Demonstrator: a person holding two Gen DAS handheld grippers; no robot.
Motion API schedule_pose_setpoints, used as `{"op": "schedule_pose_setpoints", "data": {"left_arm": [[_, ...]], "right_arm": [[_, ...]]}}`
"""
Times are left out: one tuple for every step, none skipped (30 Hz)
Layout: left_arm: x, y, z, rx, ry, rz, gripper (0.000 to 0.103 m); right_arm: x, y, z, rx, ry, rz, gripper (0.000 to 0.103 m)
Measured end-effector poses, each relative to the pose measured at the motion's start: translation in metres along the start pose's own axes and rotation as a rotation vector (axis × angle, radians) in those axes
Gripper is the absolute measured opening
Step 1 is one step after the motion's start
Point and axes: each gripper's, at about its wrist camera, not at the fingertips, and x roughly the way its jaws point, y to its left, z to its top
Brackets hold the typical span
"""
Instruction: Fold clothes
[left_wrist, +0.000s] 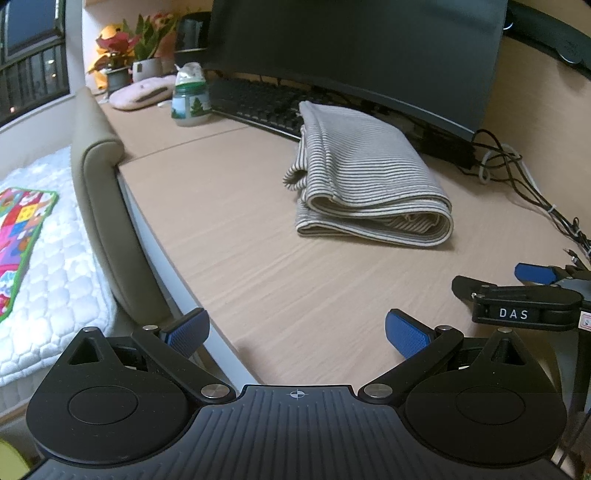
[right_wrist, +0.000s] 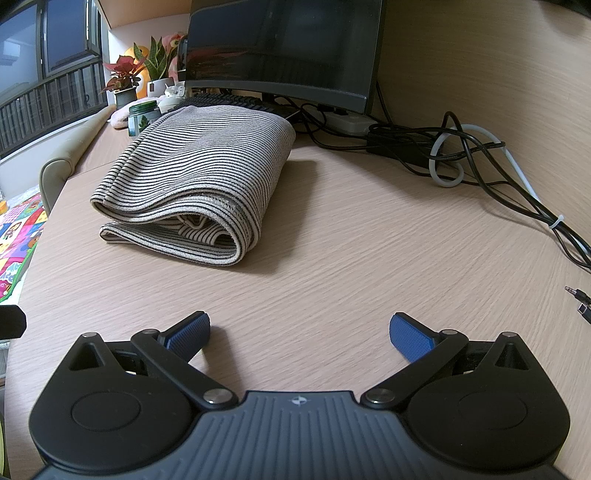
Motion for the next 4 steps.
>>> {"op": "schedule_pose_setpoints", "data": {"left_arm": [[0.0002, -0.0004, 0.0001, 0.002, 0.0, -0.002, 0.103], [0.0004, -0.0008, 0.0001, 0.005, -0.001, -0.004, 0.103], [0.0003, -0.0013, 0.0003, 0.01, -0.006, -0.008, 0.103], [0.0003, -0.0019, 0.0005, 0.016, -0.01, -0.011, 0.103]], "right_arm": [[0.0, 0.0, 0.0, 0.0, 0.0, 0.0, 0.103], [0.0, 0.0001, 0.0, 0.0, 0.0, 0.0, 0.103], [0.0001, 0.0001, 0.0, 0.0, 0.0, 0.0, 0.103], [0.0001, 0.0001, 0.0, 0.0, 0.0, 0.0, 0.103]]}}
